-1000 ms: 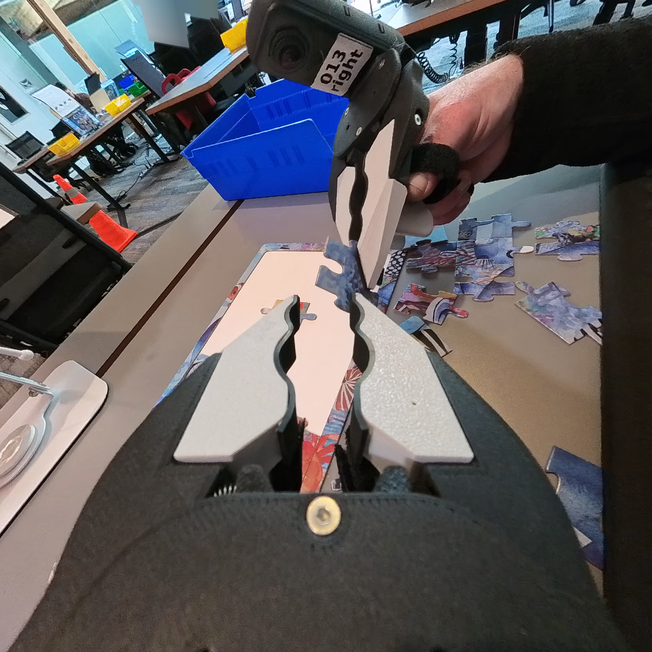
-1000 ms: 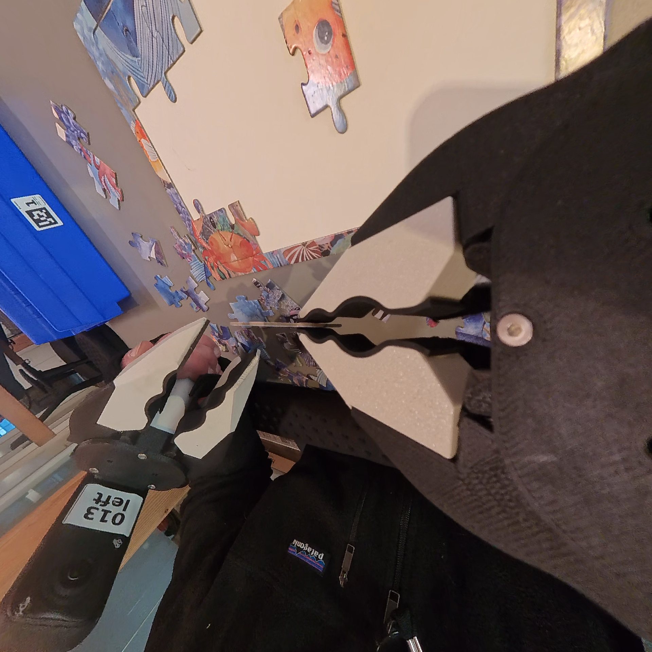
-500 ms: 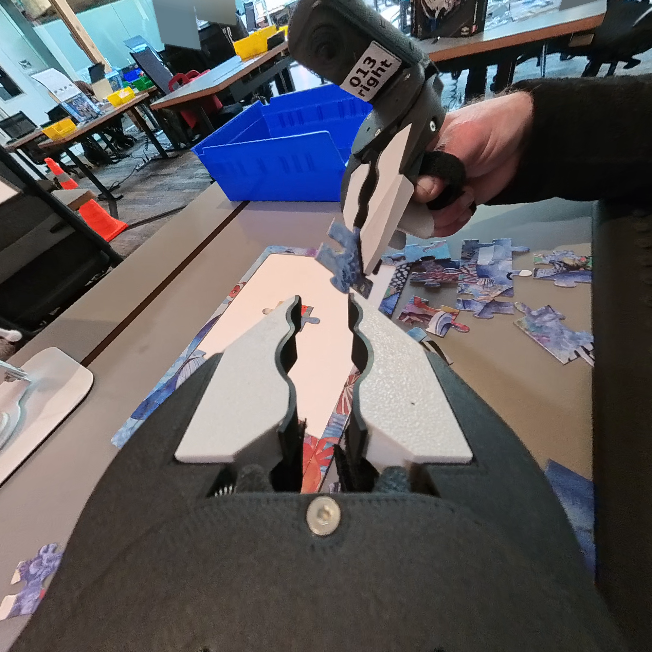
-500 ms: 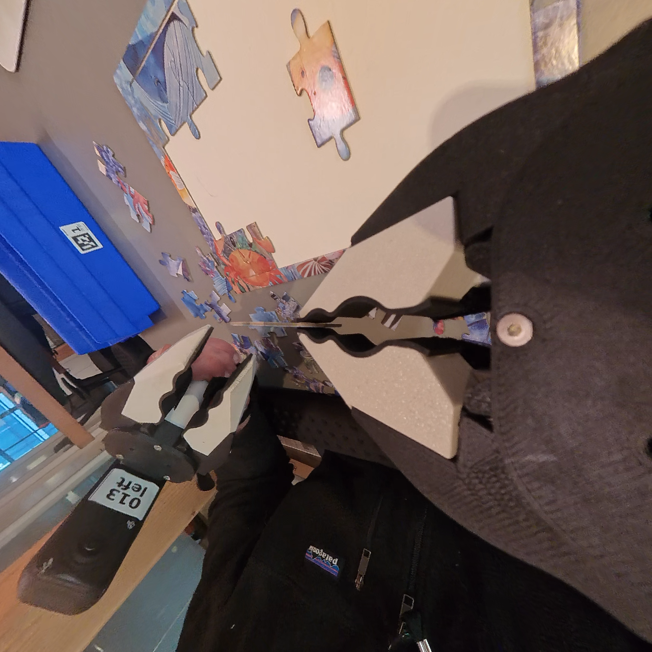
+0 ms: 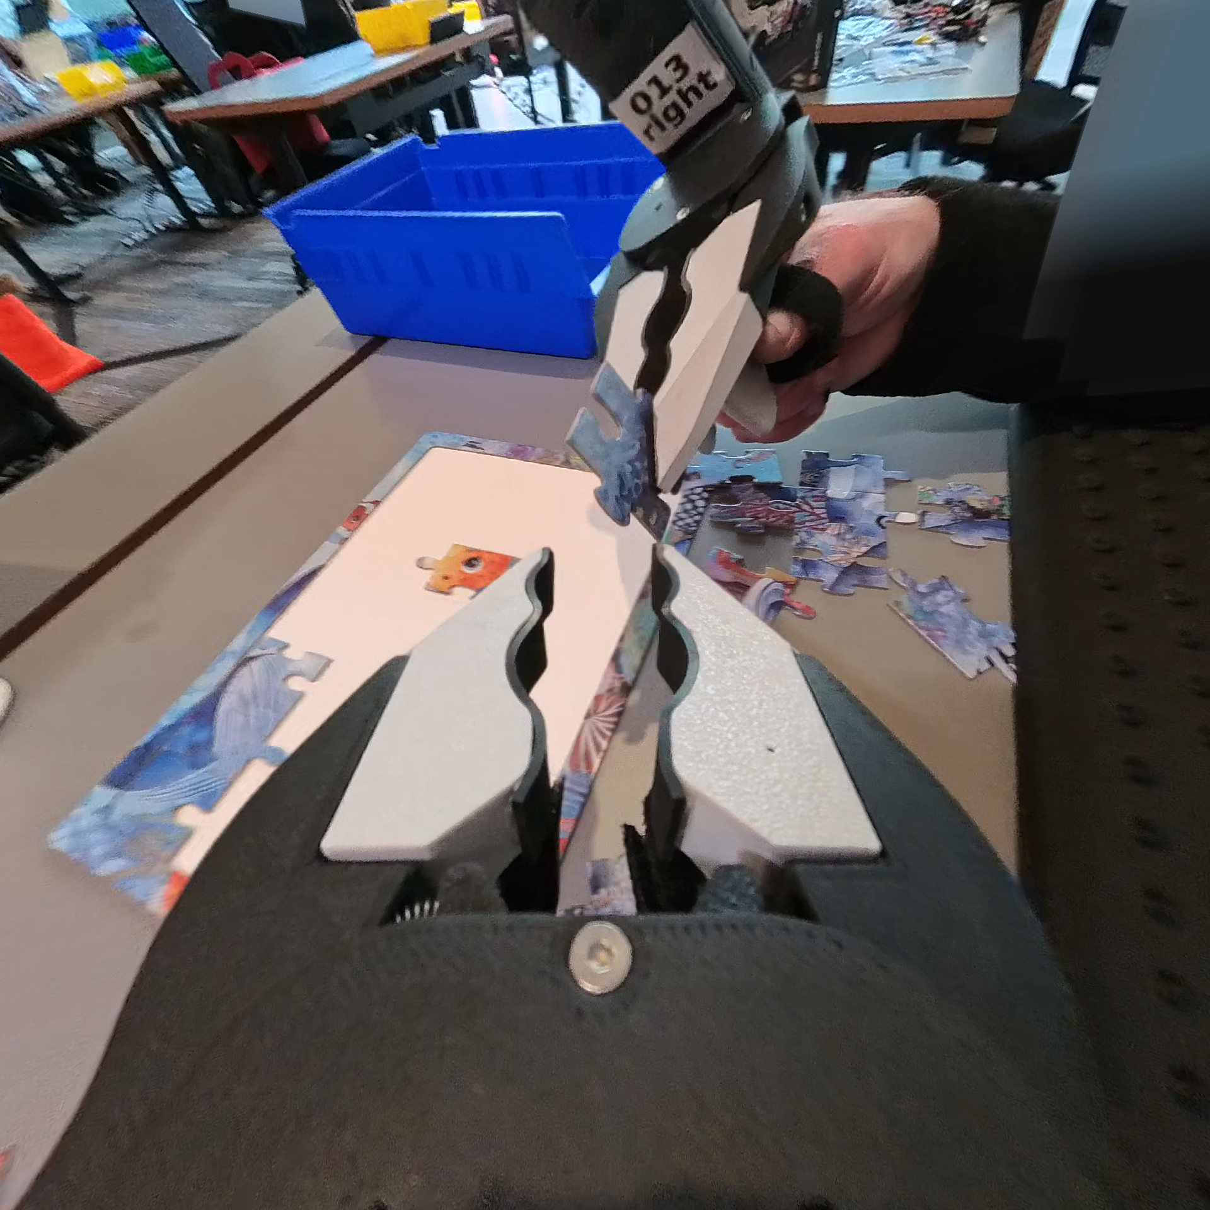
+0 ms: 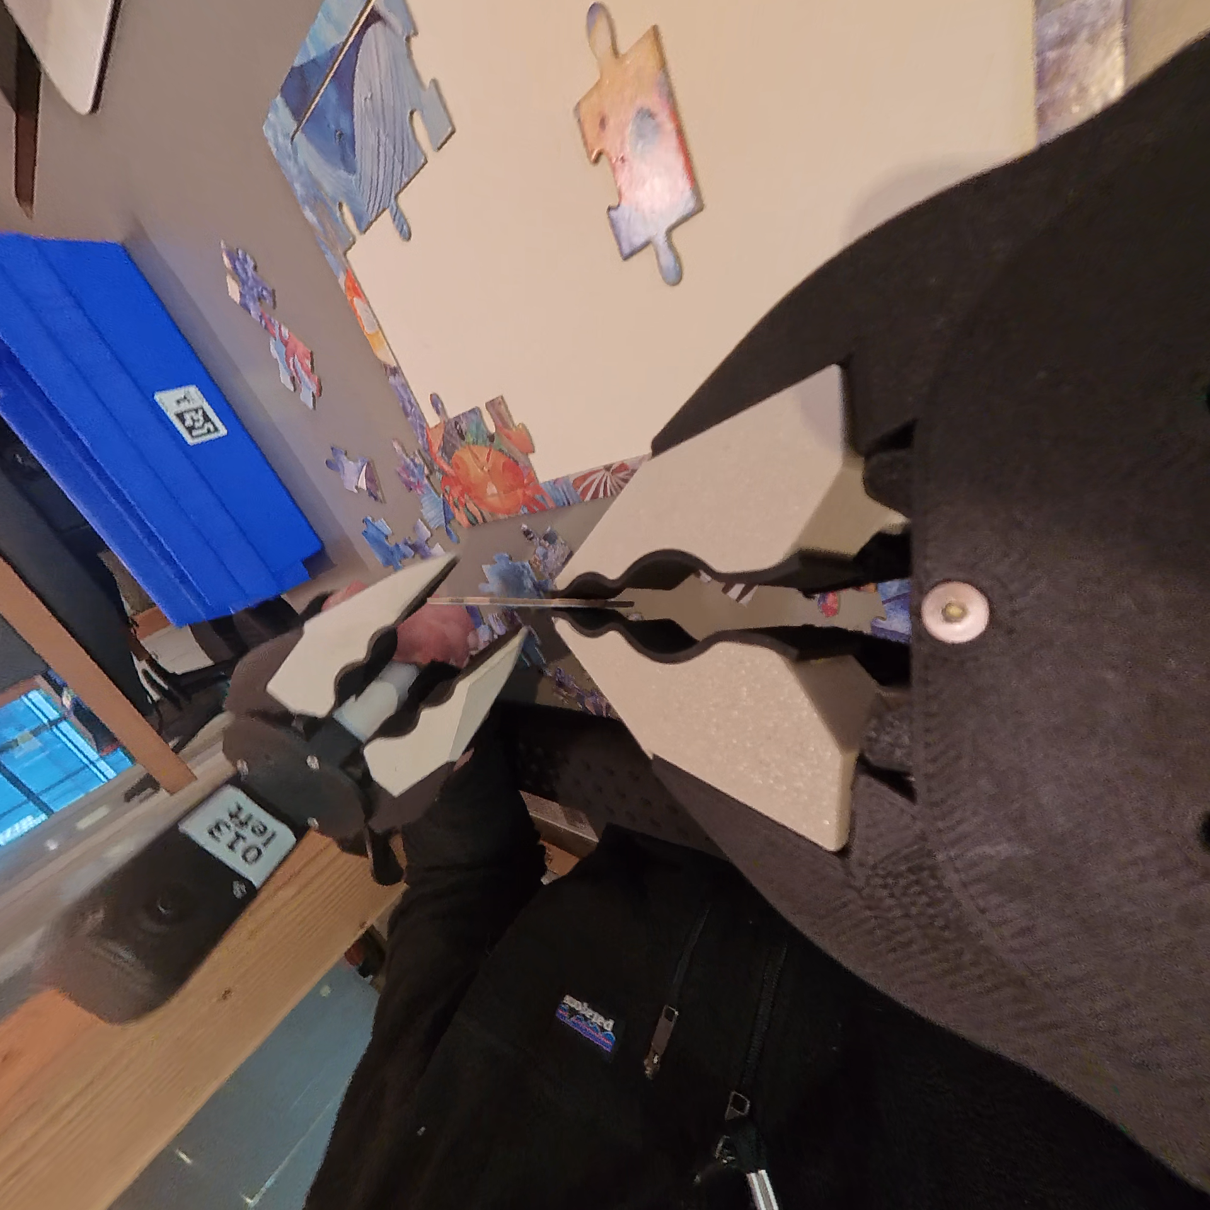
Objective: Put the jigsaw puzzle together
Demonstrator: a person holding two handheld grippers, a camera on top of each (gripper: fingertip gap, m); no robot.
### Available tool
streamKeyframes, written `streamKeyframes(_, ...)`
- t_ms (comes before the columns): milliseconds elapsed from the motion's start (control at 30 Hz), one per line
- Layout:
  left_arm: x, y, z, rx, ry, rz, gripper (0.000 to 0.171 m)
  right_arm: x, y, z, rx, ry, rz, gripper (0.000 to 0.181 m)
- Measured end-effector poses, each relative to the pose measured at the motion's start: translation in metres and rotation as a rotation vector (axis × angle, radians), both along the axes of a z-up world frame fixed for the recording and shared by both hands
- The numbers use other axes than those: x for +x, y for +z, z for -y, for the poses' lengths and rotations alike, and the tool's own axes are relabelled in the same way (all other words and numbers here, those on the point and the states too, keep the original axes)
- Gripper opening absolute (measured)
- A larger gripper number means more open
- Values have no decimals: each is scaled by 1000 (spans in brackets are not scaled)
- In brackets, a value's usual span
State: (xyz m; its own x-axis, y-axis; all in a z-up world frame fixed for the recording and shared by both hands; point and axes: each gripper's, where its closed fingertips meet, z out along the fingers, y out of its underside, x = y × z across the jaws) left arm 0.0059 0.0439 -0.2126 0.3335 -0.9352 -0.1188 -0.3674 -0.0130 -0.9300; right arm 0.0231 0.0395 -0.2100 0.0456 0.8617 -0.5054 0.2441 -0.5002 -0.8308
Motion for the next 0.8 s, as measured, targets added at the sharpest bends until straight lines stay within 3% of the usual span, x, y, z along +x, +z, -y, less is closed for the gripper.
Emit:
streamKeyframes(167,15,-2,17,-187,-125,106,22,-9,-1,19,110,83,37,0)
streamKeyframes(300,19,5,30,-257,-219,182,1,-9,5,23,145,98,15,0)
streamKeyframes(567,16,12,27,-256,-217,193,0,-11,13,21,152,77,-42,3)
streamKeyframes(667,14,12,23,-245,-210,176,0,-10,16,17,138,52,-58,16)
streamKeyframes(800,16,7,22,-243,-221,148,0,-10,9,15,135,44,-50,0)
